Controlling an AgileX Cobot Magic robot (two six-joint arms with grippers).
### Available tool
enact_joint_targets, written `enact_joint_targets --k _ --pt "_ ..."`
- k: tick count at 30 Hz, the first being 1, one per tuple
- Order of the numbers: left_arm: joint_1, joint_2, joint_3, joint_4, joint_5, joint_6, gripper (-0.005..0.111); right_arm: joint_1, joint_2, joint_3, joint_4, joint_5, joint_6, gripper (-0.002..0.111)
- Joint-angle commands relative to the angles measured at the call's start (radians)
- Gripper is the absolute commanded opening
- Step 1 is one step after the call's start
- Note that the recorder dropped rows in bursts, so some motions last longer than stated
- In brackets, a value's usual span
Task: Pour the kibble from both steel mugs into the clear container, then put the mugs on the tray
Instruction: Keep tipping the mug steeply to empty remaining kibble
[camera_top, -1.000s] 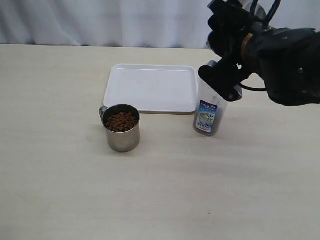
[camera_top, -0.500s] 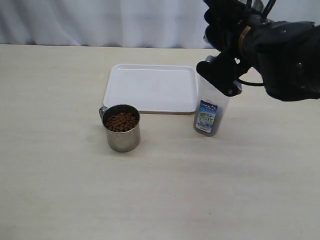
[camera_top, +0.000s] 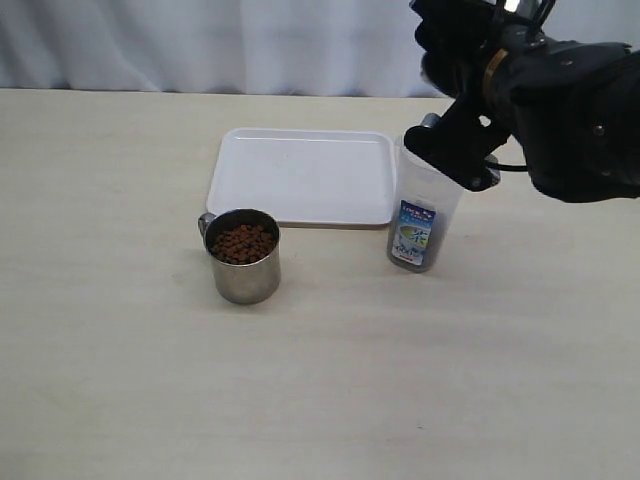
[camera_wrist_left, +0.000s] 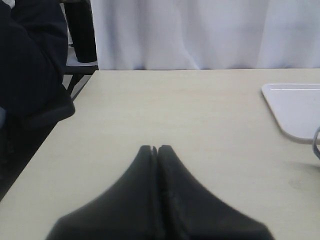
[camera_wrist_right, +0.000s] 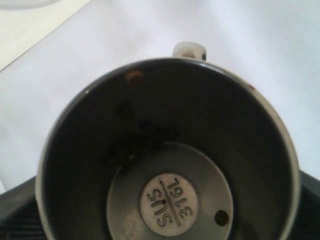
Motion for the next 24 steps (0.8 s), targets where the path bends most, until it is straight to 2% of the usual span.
enact_joint_targets --k 1,9,14,21,24 --pt "0.001 0.000 0.003 -0.001 -0.009 -0.002 0.000 0.004 -0.004 -0.006 -0.012 0.021 -0.013 0.004" --pt "0.001 0.000 0.003 -0.001 -0.009 -0.002 0.000 0.004 -0.004 -0.006 -0.012 0.021 0.005 0.004" --pt "0.001 0.000 0.003 -0.001 -0.009 -0.002 0.000 0.004 -0.004 -0.006 -0.012 0.021 0.174 0.004" --pt "0.001 0.000 0.003 -0.001 -0.009 -0.002 0.000 0.004 -0.004 0.007 0.024 0.021 0.122 0.004" --pt "0.001 0.000 0.003 -0.001 -0.009 -0.002 0.000 0.002 -0.004 0.007 0.135 -0.006 0.190 0.004"
